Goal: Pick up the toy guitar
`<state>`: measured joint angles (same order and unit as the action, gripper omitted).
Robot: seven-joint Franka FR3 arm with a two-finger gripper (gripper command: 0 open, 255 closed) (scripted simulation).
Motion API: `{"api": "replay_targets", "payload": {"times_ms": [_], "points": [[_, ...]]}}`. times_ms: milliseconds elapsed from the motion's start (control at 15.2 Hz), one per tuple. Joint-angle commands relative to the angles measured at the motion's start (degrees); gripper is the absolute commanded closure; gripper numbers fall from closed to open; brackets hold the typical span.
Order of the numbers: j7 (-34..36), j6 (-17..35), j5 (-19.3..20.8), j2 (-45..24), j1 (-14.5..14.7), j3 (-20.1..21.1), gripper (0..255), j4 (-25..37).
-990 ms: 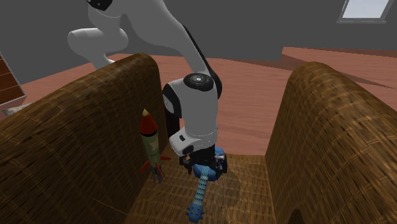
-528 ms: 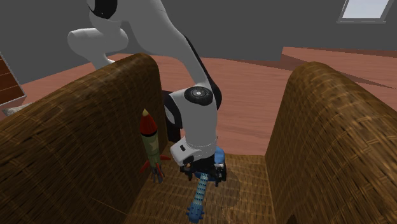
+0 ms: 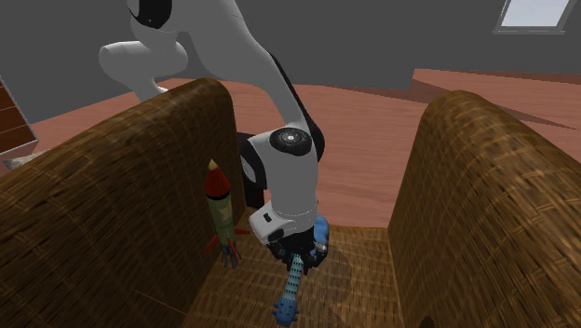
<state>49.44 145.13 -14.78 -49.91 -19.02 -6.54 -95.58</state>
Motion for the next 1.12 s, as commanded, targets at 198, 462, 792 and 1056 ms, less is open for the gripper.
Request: {"api": "replay_targets", "payload": {"times_ms": [198, 462, 792, 1056], "points": [[0.1, -0.7, 0.1, 1.3, 0.1, -0.2, 255, -0.6], [0.4, -2.2, 0.5, 3.9, 0.5, -0.6, 255, -1.7], [0.9, -4.3, 1.0, 7.0, 0.8, -1.2, 255, -2.8], [1.2, -6.0, 1.5, 9.4, 1.1, -1.6, 255, -3.4]]}}
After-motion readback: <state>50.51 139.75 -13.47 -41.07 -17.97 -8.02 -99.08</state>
